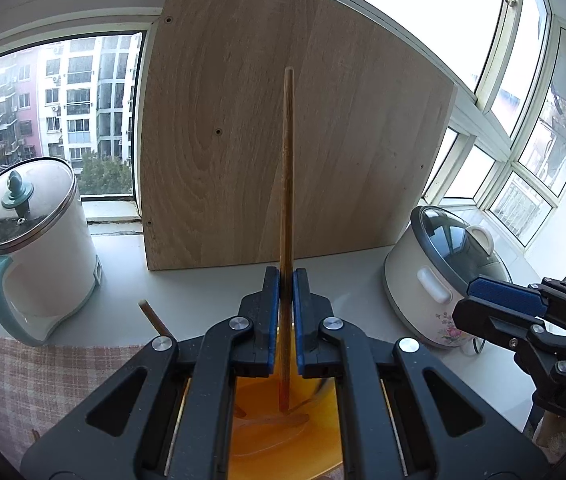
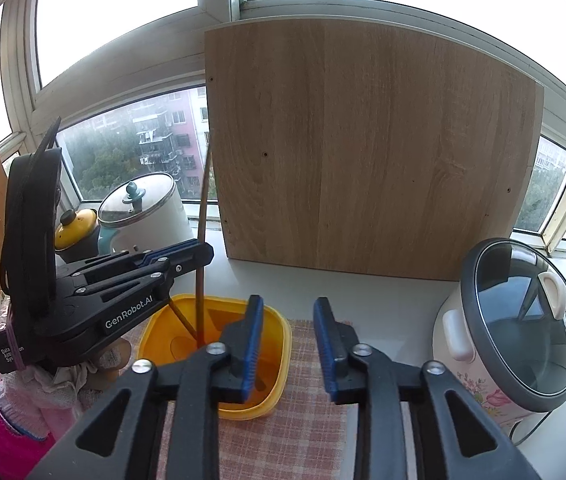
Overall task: Organize utensils
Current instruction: 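Open both tools over the yellow container, dropping chopstick and metal spoon, then move both tools back down to the remaining utensils on the cloth, then close the left tool on a wooden chopstick while the right tool grasps the metal fork, then lift chopstick and fork and carry both over the yellow container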
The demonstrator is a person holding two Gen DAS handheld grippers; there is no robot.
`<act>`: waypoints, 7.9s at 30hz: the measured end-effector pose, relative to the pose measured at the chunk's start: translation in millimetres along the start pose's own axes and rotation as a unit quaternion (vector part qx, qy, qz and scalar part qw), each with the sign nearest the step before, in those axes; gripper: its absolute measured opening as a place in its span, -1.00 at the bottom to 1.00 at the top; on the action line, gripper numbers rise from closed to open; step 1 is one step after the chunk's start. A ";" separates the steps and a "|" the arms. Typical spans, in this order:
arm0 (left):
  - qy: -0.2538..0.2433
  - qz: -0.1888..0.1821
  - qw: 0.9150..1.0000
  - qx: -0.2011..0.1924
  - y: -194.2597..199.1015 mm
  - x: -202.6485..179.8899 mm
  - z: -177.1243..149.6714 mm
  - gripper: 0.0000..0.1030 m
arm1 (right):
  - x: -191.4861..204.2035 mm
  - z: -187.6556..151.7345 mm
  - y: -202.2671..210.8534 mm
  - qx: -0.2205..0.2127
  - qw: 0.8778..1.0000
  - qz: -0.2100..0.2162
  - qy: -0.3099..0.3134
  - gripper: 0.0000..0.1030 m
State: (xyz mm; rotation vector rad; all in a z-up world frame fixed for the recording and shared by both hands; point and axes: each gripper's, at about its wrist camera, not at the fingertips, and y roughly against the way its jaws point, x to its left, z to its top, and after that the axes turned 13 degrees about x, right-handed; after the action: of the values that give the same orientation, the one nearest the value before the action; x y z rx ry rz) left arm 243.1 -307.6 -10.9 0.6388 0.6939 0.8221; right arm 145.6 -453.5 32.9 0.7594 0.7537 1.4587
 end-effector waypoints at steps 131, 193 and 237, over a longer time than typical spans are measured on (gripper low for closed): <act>0.071 0.117 0.961 0.242 45.4 230.0 -221.4 -0.87 | 250.9 -70.7 -224.3 0.242 0.955 0.170 -0.038 -0.34; 0.096 0.051 0.988 0.106 119.3 189.3 -181.3 -0.92 | 230.7 -55.8 -108.0 0.109 0.981 0.130 0.095 -1.00; 0.029 -0.001 0.999 -0.022 68.2 1.9 -24.1 -0.92 | 8.6 -23.0 70.5 -0.026 0.998 0.060 -0.001 -1.00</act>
State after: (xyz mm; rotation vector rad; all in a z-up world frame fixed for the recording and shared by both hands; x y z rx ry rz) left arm 196.5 -264.5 23.9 0.5757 0.7274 0.8541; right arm 86.5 -446.6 78.0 0.7759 0.6757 1.5795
